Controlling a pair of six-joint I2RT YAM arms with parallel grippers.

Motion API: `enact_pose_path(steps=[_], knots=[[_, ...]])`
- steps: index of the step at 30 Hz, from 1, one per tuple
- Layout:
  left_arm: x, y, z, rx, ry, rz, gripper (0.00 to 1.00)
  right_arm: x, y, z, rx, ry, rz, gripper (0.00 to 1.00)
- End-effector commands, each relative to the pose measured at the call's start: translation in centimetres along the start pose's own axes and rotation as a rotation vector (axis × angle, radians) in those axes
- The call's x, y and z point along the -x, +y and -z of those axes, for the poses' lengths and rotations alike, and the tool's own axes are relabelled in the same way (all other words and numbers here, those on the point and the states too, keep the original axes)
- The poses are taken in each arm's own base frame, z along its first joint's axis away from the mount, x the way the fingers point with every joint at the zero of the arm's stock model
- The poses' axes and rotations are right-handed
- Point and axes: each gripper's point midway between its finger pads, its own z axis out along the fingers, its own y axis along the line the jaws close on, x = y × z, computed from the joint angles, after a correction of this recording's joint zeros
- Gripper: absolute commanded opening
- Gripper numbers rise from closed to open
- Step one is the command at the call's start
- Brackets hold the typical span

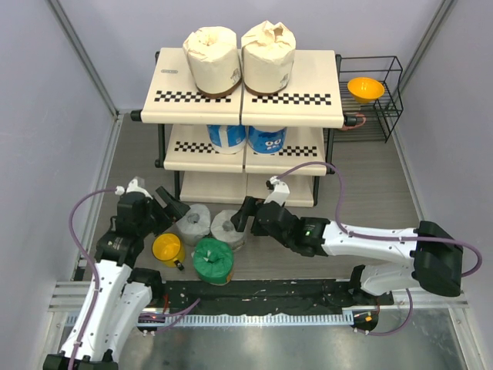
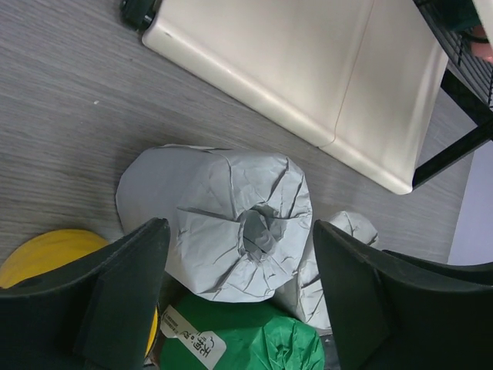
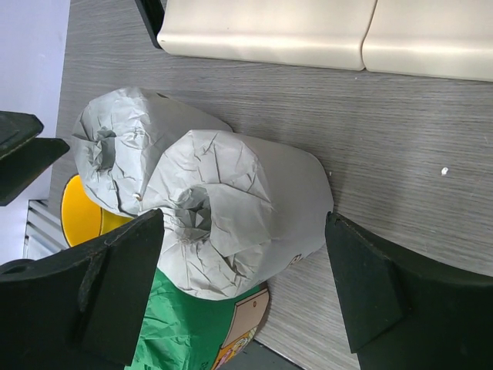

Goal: Place and organize the paper towels onto the shelf

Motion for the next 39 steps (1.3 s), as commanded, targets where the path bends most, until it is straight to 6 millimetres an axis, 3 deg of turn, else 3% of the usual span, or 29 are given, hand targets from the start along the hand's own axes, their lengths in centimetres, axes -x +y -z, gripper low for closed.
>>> enact_pose_path(steps=[1, 13, 21, 32, 39], knots=[[-0.5, 0.3, -0.2, 0.021, 0.018, 0.019, 0.77, 1.7, 2.7, 0.1, 0.062, -0.046, -0.044, 0.91], [-1.3, 1.6, -1.3, 0.122, 0.045, -0.015, 0.73, 1.0, 2.9, -1.8, 0.012, -0.029, -0.017, 0.91], [-0.7, 2.2, -2.0, 0.159, 0.011, -0.027, 0.72, 0.1, 2.6, -3.1, -0.022, -0.011, -0.006, 0.89], [-1.4, 2.0, -2.5, 0.130, 0.043, -0.055, 0.59, -0.9, 1.4, -3.5, -0.052, 0.010, -0.004, 0.83], [-1.8, 1.7, -2.8, 0.117, 0.059, -0.074, 0.58, -1.2, 0.8, -3.3, -0.067, 0.016, -0.012, 0.80]])
